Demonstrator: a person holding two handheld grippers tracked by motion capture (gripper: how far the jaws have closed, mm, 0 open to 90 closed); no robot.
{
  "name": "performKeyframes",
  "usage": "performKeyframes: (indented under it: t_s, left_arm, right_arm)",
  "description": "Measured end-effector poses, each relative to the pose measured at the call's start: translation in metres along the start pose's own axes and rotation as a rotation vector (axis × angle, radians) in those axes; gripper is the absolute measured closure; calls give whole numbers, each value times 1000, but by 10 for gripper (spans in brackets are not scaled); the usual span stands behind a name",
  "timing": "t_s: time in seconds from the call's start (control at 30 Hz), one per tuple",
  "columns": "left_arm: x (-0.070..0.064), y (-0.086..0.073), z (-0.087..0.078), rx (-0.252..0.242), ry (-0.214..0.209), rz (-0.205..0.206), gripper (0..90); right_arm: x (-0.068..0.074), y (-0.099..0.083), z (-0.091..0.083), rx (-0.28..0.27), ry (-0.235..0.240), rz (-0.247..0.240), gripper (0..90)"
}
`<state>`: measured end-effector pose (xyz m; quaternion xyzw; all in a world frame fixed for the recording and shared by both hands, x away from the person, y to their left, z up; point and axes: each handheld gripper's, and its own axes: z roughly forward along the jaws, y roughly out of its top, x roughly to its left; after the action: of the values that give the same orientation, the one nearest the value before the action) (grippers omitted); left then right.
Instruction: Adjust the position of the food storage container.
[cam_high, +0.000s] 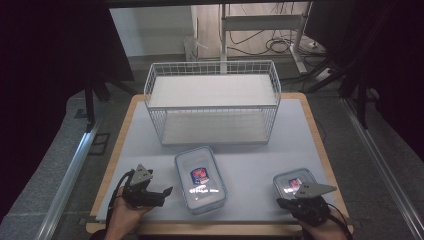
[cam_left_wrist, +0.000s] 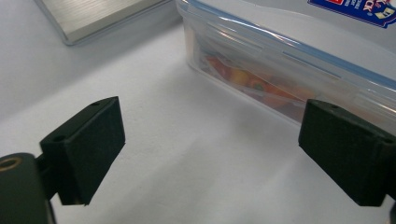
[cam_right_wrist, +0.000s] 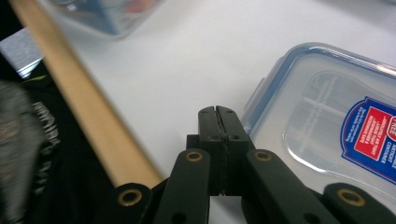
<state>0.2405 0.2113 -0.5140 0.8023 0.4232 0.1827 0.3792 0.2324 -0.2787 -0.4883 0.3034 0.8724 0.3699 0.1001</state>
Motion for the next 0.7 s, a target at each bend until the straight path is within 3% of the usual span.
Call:
performKeyframes:
  t_s: [0.07,0.1,0.2,0.27,0.37,0.47,0.5,0.53,0.57,0.6,0.7]
  left_arm:
    - [0,0,1,4,-1,-2,75]
    - [1,-1,2,12,-1,-1,87]
    - [2,-2,3,17,-17,-4,114]
    - [2,-2,4,19,-25,-5,122]
    - [2,0,5,25,-35,-5,164]
    - [3,4,7,35,-39,-11,293]
    - [4,5,8,37,-47,-9,293]
    - [7,6,9,40,-58,-4,388]
    - [10,9,11,46,-55,0,388]
    - [18,13,16,38,-53,-18,498]
    - [29,18,22,21,-74,-47,658]
  right_arm:
    - [-5,1,0,1,-12,5,900]
    - [-14,4,1,3,-50,8,900]
    - [-24,6,3,-11,-70,56,900]
    - [-22,8,5,-16,-74,61,900]
    - [-15,12,9,-33,-38,61,900]
    - [-6,18,16,-40,3,52,900]
    - [-4,20,20,-45,24,51,899]
    - [0,24,25,-52,47,45,899]
    - [0,24,25,-52,47,45,899]
    - [5,29,31,-62,73,39,899]
    - [10,34,36,-73,101,33,899]
